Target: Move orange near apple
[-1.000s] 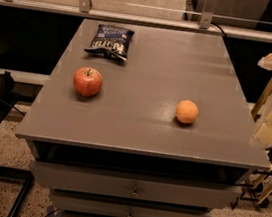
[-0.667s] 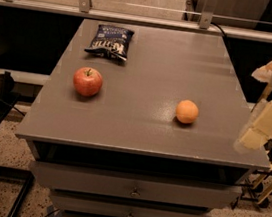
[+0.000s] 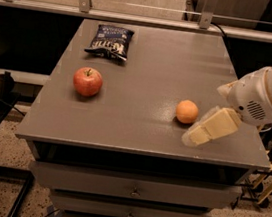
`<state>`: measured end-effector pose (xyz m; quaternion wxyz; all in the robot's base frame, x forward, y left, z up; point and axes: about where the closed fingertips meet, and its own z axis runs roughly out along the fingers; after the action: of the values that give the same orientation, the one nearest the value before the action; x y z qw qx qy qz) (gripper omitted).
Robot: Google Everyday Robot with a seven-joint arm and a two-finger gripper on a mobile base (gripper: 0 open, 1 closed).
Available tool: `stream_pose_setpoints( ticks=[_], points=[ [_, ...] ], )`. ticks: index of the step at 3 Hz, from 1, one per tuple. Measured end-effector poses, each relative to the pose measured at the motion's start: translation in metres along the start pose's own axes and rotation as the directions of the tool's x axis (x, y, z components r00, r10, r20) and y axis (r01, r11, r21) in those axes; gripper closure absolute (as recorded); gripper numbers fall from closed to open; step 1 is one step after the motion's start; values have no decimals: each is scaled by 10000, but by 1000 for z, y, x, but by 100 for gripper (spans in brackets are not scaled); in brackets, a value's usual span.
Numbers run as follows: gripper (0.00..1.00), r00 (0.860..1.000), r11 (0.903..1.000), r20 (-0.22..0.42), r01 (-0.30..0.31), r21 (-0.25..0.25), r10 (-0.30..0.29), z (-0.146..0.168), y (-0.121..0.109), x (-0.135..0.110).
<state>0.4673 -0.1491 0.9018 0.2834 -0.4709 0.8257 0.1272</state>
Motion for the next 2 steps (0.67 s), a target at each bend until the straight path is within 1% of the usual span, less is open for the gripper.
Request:
stream_pose_setpoints(
  ticks=[1, 2],
  points=[
    [0, 9958, 9993, 918, -88, 362, 54, 23, -10, -22],
    [0, 9918, 9944, 1179, 384, 989, -500, 37, -26, -34]
  ],
)
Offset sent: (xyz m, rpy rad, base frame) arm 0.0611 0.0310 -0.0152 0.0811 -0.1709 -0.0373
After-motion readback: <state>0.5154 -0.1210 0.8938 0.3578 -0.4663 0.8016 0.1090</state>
